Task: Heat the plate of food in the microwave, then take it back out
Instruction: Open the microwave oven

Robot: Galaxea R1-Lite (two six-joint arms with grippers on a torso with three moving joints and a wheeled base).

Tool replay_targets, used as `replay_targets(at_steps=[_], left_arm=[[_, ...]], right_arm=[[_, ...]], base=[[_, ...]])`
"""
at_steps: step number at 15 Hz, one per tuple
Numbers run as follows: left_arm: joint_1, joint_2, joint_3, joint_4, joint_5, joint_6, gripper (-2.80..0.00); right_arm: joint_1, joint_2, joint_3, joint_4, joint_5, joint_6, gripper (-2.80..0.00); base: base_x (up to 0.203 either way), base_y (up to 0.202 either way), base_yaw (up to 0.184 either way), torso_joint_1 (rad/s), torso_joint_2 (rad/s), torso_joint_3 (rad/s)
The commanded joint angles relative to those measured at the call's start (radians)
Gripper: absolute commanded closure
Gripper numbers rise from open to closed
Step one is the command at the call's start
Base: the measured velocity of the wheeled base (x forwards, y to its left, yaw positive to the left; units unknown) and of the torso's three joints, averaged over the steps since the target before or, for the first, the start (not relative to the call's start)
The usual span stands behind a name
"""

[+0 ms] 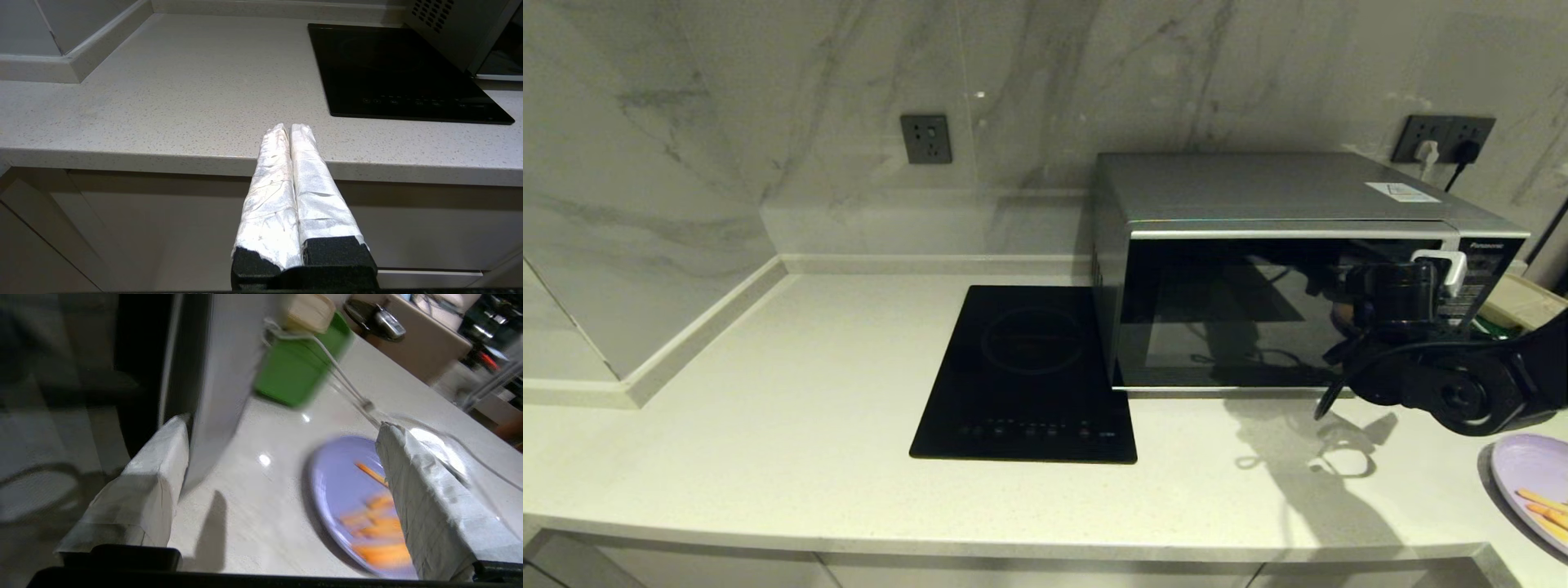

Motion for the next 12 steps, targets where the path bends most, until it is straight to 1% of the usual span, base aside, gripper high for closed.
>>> replay_targets(at_steps=[1,3,5,6,8,10,11,12], left_arm=[[0.000,0.000,0.000,0.000,0.000,-0.001,0.00],[0.000,0.000,0.000,-0.001,0.000,-0.001,0.00],[0.000,0.000,0.000,-0.001,0.000,-0.001,0.00],[0.000,0.000,0.000,-0.001,0.000,-0.001,0.00],[0.000,0.000,0.000,-0.001,0.000,-0.001,0.00],[0.000,0.000,0.000,0.000,0.000,-0.001,0.00],[0.000,0.000,0.000,0.000,0.000,-0.001,0.00],[0.000,0.000,0.000,-0.001,0.000,-0.001,0.00]], right_arm=[[0.002,-0.071,0.065,-0.001,0.007,0.007,-2.80],[0.001,-0.078,0.090,-0.001,0.015,0.027,-2.80],[0.013,-0.087,0.131,-0.001,0.058,0.043,-2.80],[0.046,-0.119,0.162,-0.001,0.099,0.051,-2.80],[0.138,-0.210,0.224,0.008,0.164,0.054,-2.80],[0.251,-0.370,0.260,0.088,0.221,0.055,0.00],[0.316,-0.471,0.264,0.170,0.250,0.058,0.00],[0.379,-0.572,0.252,0.284,0.274,0.067,0.00]], base=[[0.000,0.000,0.000,0.000,0.00,0.000],[0.000,0.000,0.000,0.000,0.00,0.000],[0.000,0.000,0.000,0.000,0.00,0.000],[0.000,0.000,0.000,0.000,0.00,0.000],[0.000,0.000,0.000,0.000,0.00,0.000],[0.000,0.000,0.000,0.000,0.00,0.000],[0.000,0.000,0.000,0.000,0.00,0.000],[0.000,0.000,0.000,0.000,0.00,0.000]])
